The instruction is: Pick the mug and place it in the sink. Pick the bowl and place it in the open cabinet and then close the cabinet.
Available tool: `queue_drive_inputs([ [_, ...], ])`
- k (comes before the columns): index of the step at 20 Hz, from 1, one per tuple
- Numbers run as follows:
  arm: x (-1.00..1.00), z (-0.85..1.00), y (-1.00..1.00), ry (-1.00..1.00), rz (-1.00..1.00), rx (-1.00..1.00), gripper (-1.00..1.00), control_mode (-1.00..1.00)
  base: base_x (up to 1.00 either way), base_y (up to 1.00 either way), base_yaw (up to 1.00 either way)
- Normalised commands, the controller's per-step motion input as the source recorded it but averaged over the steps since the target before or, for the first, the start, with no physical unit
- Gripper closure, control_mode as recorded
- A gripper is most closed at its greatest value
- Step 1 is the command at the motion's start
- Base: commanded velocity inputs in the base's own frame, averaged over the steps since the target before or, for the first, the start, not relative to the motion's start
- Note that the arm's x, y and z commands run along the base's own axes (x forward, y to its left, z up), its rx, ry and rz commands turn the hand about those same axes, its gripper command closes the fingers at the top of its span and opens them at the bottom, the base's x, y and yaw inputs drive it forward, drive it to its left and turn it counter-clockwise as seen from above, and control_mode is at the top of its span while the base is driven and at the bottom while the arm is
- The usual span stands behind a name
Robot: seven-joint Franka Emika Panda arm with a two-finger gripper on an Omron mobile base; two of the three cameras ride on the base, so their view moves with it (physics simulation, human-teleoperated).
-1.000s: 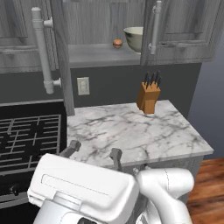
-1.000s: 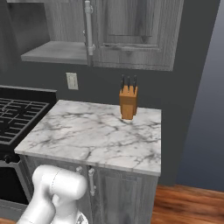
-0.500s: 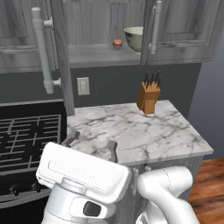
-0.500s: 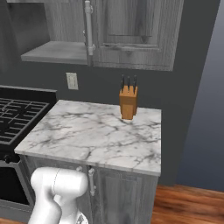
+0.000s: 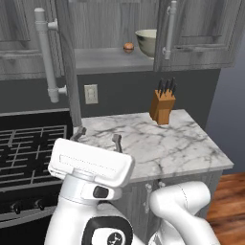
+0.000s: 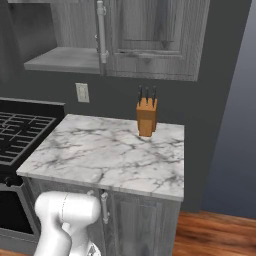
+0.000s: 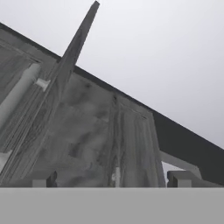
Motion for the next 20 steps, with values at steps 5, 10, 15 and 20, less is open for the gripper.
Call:
queue_drive_inputs([
  [5,0.65,-0.16,0.11,0.00,0.01,0.00,-1.00,-1.00,0.00,0.00,0.00],
  [10,0.54,-0.02,0.36,0.00,0.00,0.00,-1.00,-1.00,0.00,0.00,0.00],
  [15,0.50,0.00,0.45,0.00,0.01,0.00,-1.00,-1.00,0.00,0.00,0.00],
  [20,0.16,0.00,0.50,-0.03,0.01,0.00,-1.00,-1.00,0.00,0.00,0.00],
])
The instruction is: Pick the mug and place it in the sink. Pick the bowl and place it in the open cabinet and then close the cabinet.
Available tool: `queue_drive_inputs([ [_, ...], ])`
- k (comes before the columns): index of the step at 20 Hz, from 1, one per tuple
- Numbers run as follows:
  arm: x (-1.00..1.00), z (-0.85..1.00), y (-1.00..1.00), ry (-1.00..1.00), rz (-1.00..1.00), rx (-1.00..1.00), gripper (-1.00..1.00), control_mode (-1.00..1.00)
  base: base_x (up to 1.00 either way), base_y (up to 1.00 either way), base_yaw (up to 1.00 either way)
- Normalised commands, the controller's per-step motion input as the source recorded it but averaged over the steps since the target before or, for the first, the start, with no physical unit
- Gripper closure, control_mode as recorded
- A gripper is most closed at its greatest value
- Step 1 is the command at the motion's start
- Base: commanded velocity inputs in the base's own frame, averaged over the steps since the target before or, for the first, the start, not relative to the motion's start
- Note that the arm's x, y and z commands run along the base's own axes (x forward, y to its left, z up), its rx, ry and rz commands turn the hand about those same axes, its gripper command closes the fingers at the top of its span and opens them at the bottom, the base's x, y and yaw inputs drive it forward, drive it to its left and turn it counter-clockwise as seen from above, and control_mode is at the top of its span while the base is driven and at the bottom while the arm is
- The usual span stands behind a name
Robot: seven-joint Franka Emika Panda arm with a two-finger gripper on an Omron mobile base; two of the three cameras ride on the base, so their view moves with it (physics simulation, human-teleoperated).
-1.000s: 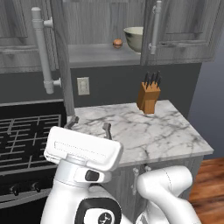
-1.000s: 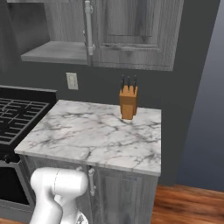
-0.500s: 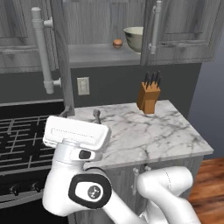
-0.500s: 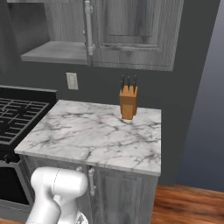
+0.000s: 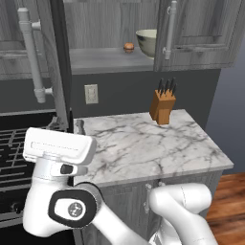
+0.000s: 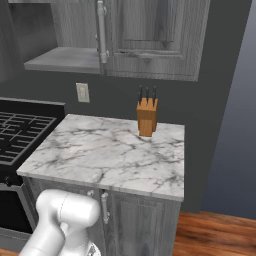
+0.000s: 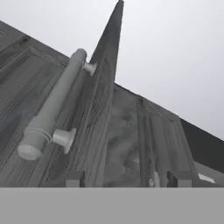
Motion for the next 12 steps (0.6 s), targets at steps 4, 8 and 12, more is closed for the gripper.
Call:
queue_drive_inputs([
  [4,0.05,0.00,0.28,-0.08,0.00,0.00,-1.00,-1.00,0.00,0.00,0.00],
  [8,0.00,0.00,0.29,-0.16,0.00,0.00,-1.00,-1.00,0.00,0.00,0.00],
  [12,0.27,0.00,0.07,-0.06,0.00,0.00,-1.00,-1.00,0.00,0.00,0.00],
])
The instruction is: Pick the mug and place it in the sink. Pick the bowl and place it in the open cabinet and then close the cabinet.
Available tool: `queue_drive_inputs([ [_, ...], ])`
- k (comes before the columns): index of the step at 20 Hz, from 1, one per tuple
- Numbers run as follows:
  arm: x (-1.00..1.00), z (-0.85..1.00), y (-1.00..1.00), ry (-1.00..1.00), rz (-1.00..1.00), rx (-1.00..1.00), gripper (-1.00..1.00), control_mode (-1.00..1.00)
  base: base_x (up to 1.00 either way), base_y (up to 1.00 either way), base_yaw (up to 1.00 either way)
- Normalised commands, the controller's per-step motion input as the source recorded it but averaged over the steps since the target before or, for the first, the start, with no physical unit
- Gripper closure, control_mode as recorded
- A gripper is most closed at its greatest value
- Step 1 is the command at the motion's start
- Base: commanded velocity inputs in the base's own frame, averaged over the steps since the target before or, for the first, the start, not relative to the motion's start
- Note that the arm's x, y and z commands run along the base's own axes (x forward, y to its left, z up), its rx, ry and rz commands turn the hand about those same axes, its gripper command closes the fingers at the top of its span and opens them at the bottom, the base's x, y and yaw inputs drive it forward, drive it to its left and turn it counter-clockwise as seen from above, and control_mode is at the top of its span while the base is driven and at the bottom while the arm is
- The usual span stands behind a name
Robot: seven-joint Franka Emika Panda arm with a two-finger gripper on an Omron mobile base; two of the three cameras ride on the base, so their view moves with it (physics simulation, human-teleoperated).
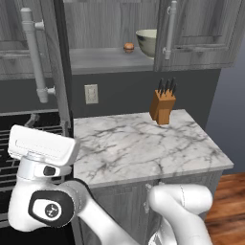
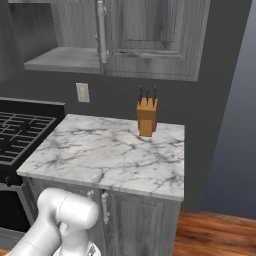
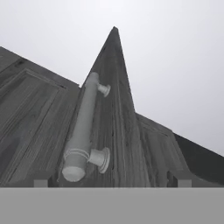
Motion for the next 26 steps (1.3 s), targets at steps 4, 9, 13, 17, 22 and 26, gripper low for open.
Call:
queue_drive_inputs([
  [4,0.51,-0.04,0.00,-0.01,0.00,0.00,-1.00,-1.00,0.00,0.00,0.00],
  [9,0.62,-0.17,0.22,0.00,0.00,0.00,-1.00,-1.00,0.00,0.00,0.00],
  [13,0.32,-0.10,0.52,-0.03,0.00,0.00,-1.00,-1.00,0.00,0.00,0.00],
  [17,0.14,0.00,0.10,-0.06,0.00,0.00,-1.00,-1.00,0.00,0.00,0.00],
  [22,0.35,0.00,-0.32,-0.01,-0.05,0.00,-1.00,-1.00,0.00,0.00,0.00],
  [26,0.53,-0.01,-0.61,0.01,-0.14,0.00,-1.00,-1.00,0.00,0.00,0.00],
])
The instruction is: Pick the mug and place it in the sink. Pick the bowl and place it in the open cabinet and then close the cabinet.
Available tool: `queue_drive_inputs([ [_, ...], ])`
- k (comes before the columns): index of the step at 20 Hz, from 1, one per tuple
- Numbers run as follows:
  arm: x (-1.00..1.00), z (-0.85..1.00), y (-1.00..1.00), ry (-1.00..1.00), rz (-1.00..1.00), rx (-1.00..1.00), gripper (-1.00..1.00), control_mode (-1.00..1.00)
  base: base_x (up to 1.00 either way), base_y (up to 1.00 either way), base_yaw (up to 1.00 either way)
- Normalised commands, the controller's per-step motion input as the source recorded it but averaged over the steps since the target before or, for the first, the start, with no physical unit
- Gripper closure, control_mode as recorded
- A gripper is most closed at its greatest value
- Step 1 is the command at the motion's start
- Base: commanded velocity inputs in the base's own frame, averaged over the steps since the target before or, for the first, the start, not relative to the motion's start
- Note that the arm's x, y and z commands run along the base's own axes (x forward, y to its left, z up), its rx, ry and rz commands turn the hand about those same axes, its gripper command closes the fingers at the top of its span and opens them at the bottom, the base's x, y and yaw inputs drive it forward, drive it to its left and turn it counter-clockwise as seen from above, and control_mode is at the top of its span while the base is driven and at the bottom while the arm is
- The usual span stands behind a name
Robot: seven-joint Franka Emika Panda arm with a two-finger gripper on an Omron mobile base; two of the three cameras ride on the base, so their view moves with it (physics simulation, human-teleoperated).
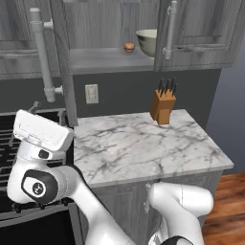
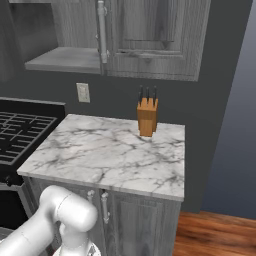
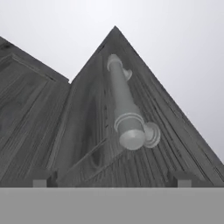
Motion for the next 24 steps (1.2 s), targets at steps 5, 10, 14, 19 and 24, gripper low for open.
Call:
queue_drive_inputs([
  [5,0.79,-0.04,-0.38,0.02,-0.10,0.00,-1.00,-1.00,0.00,0.00,0.00],
  [10,0.11,0.00,-0.90,0.00,-0.13,0.06,-1.00,-1.00,0.00,0.00,0.00],
  [14,0.00,0.00,-1.00,0.01,-0.15,0.15,-1.00,-1.00,0.00,0.00,0.00],
  [19,0.11,0.01,-1.00,0.07,-0.12,0.15,-1.00,-1.00,0.00,0.00,0.00],
  [24,0.48,0.09,-1.00,0.18,-0.02,0.18,-1.00,-1.00,0.00,0.00,0.00],
])
